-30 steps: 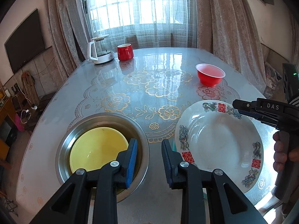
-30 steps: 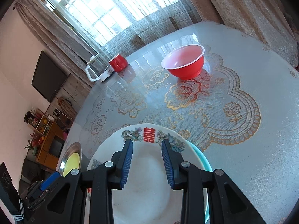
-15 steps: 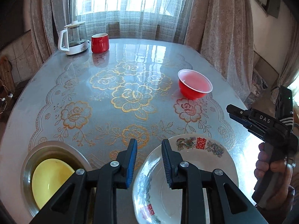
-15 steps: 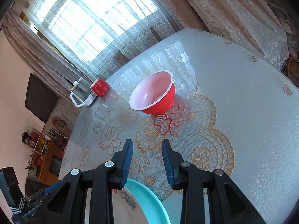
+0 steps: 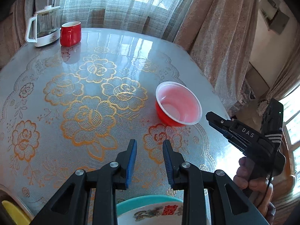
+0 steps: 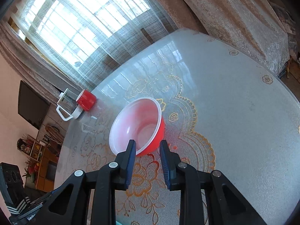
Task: Organize plates and bowls
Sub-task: 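Grasp the red bowl rim with the left gripper while the right gripper grasps it too, then carry the red bowl with both grippers over the steel bowl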
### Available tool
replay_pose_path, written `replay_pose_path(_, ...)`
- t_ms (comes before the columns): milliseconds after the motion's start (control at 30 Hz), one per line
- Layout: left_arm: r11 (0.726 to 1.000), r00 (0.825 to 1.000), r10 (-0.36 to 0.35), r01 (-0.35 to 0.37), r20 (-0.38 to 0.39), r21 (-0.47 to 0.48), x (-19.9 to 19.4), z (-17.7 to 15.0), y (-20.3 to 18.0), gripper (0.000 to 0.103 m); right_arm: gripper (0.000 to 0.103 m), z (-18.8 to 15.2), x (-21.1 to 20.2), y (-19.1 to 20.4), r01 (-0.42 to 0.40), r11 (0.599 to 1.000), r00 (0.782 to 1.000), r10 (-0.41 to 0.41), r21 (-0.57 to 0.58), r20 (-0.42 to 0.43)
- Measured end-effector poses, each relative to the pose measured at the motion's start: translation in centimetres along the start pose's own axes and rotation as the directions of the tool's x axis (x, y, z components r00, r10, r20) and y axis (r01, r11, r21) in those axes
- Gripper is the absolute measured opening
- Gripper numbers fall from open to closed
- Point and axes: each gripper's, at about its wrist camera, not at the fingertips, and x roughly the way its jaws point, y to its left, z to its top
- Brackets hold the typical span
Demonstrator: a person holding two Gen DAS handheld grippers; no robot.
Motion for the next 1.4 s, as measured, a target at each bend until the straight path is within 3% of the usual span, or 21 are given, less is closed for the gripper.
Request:
replay_pose_path(467,0.989,0.994,-0.090,0.083,-0.056,-0.120,6.3,4.6,-0.6,0.039,0.016,1.9,3.6,-1.5,0.015,1.000,0.999,-0.015,0.011,-0.036)
replay_pose_path(533,0.988,0.993,-0.091,0.081,-0.072,-0.131,7.2,4.7,-0.5,0.037,0.014,1.9,3.9,-1.4,0.011,1.000,0.999,-0.011,0.002,-0.045)
replay_pose_path(600,0.985,0.990,-0.115,0.102,-0.087,-0.142,8.0,4.8,-0.4,0.022,0.012,1.9,4.3,-1.2,0.015,1.000,0.999,-0.016,-0.016,-0.052)
replay_pose_path(700,0.979,0.986,-0.133,0.115,-0.098,-0.170,8.8,4.7,-0.2,0.015,0.012,2.0,4.6,-0.7,0.014,0.999,0.998,-0.016,-0.035,-0.059)
replay_pose_path(867,0.976,0.987,-0.139,0.124,-0.078,-0.178,8.0,4.0,0.2,0.012,0.012,2.0,4.8,-0.4,0.012,0.998,0.997,-0.017,-0.060,-0.074)
replay_pose_path(1033,0.986,0.995,-0.082,0.072,-0.058,-0.149,6.0,2.7,0.3,0.011,0.012,1.4,4.8,0.6,-0.004,0.995,0.995,-0.005,-0.095,-0.100)
replay_pose_path(1400,0.983,0.999,-0.036,0.028,-0.041,-0.179,1.2,-0.5,2.7,0.011,0.012,-1.3,3.3,4.4,-0.031,0.982,0.988,0.002,-0.186,-0.151)
